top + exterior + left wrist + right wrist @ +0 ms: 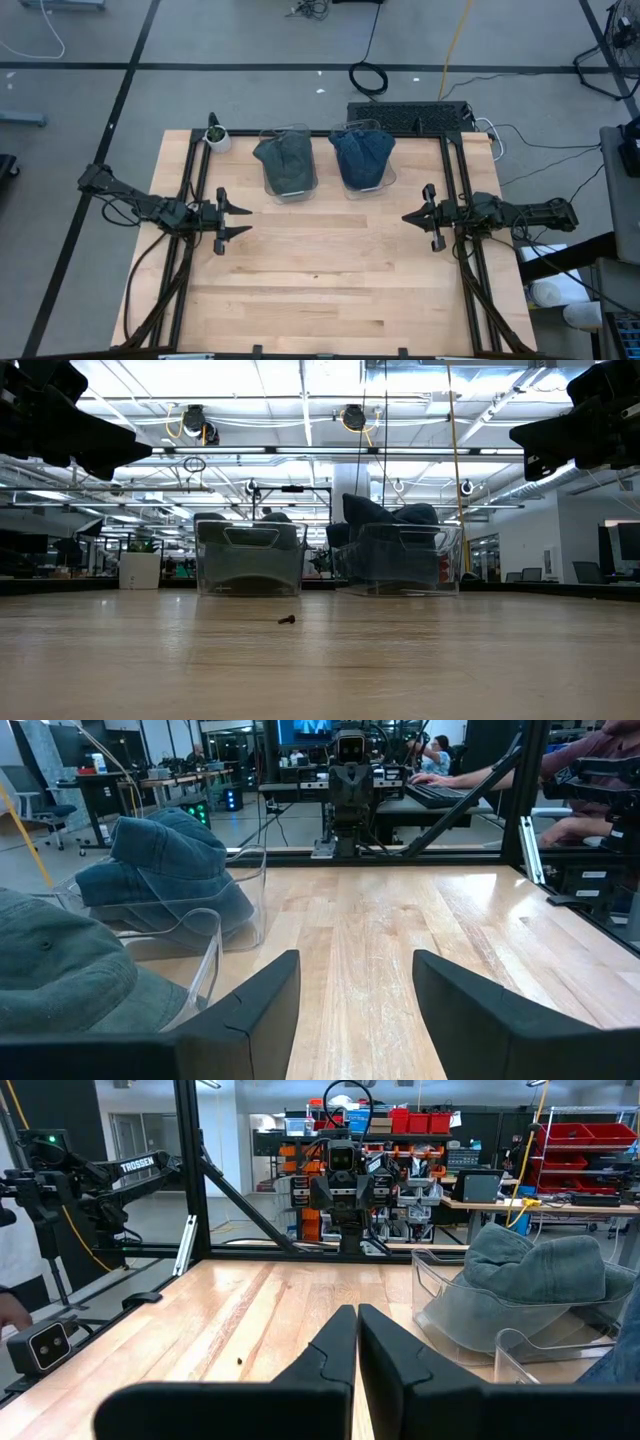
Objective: Pick & Place hat
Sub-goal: Return to Home Position
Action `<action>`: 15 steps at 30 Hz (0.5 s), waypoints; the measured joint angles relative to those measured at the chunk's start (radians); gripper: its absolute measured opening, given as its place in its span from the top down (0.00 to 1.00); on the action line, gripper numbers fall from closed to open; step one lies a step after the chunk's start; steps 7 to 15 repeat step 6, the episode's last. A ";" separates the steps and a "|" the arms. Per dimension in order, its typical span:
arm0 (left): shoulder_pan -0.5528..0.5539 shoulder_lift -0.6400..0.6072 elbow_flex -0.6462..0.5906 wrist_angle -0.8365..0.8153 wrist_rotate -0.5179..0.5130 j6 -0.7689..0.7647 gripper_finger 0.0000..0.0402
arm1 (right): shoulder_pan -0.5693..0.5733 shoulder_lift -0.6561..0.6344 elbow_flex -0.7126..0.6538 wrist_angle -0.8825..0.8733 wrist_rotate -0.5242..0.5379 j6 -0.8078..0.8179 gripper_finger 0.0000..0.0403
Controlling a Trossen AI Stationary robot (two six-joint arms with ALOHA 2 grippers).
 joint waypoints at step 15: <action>0.000 0.000 0.000 0.000 0.000 0.000 0.51 | 0.000 0.000 0.000 0.000 0.000 0.000 0.99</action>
